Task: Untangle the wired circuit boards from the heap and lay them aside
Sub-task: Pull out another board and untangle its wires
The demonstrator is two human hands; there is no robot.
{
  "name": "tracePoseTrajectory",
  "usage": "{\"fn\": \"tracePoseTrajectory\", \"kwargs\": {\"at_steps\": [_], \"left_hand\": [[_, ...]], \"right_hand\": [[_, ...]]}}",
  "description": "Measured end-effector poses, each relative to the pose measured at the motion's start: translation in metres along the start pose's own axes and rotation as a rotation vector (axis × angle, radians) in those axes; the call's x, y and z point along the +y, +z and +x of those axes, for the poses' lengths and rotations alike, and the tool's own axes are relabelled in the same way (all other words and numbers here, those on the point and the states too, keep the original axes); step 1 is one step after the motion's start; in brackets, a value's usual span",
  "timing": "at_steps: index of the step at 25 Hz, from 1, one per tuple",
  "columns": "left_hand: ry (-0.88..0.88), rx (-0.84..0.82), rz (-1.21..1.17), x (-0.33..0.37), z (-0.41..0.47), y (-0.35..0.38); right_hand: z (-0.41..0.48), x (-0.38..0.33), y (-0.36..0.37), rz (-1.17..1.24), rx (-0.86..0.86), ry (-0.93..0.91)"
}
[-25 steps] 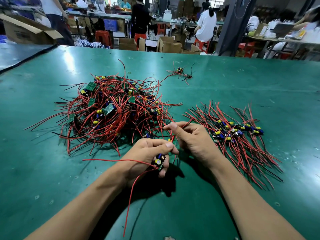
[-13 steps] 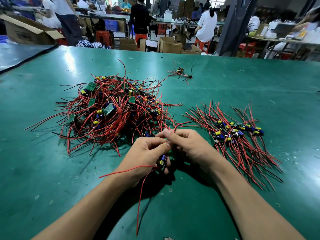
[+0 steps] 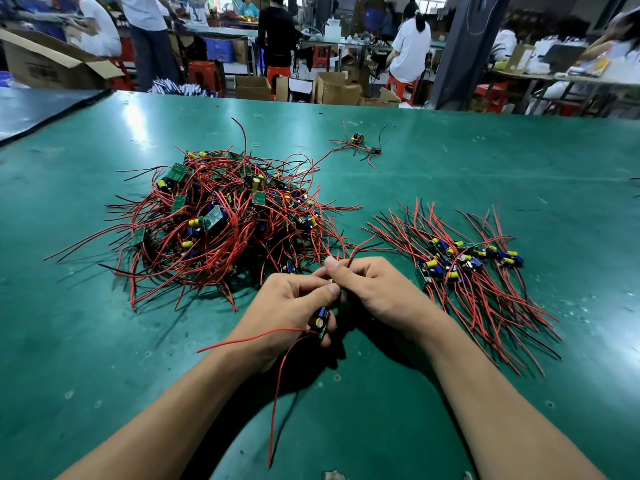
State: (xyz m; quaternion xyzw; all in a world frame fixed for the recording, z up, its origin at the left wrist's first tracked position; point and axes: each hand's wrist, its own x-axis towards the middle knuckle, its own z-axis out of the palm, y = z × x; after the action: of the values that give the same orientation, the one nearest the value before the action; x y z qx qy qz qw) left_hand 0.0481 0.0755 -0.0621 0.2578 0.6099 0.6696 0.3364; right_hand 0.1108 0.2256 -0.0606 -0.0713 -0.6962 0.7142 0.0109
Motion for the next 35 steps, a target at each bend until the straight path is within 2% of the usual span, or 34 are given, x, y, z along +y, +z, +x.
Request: {"fn": "tracePoseTrajectory", "kwargs": {"at_steps": [3, 7, 15, 18, 21, 27, 30, 35], "left_hand": [[0.001, 0.016, 0.010, 0.001, 0.001, 0.000], [-0.014, 0.023, 0.027, 0.002, 0.001, 0.001], [-0.001, -0.001, 0.069, 0.000, 0.001, 0.002], [0.007, 0.011, 0.077, -0.001, 0.002, 0.001], [-0.002, 0.040, 0.048, -0.003, 0.002, 0.001], [0.003, 0.105, -0.039, -0.007, 0.007, 0.004], [0.014, 0.105, -0.041, -0.008, 0.006, 0.004], [0.009, 0.107, -0.060, -0.006, 0.007, 0.004]], "right_hand": [[0.002, 0.001, -0.001, -0.087, 0.071, -0.057], [0.005, 0.000, -0.004, -0.335, 0.209, -0.123], [0.007, -0.002, -0.017, -0.510, 0.470, -0.111], [0.009, 0.000, -0.012, -0.421, 0.464, -0.070], [0.009, -0.001, -0.010, -0.114, 0.424, -0.044], [0.000, -0.001, 0.004, 0.216, 0.077, 0.022], [-0.001, 0.002, 0.007, 0.160, 0.042, 0.074], [0.003, 0.002, 0.000, 0.014, 0.190, 0.078]]}}
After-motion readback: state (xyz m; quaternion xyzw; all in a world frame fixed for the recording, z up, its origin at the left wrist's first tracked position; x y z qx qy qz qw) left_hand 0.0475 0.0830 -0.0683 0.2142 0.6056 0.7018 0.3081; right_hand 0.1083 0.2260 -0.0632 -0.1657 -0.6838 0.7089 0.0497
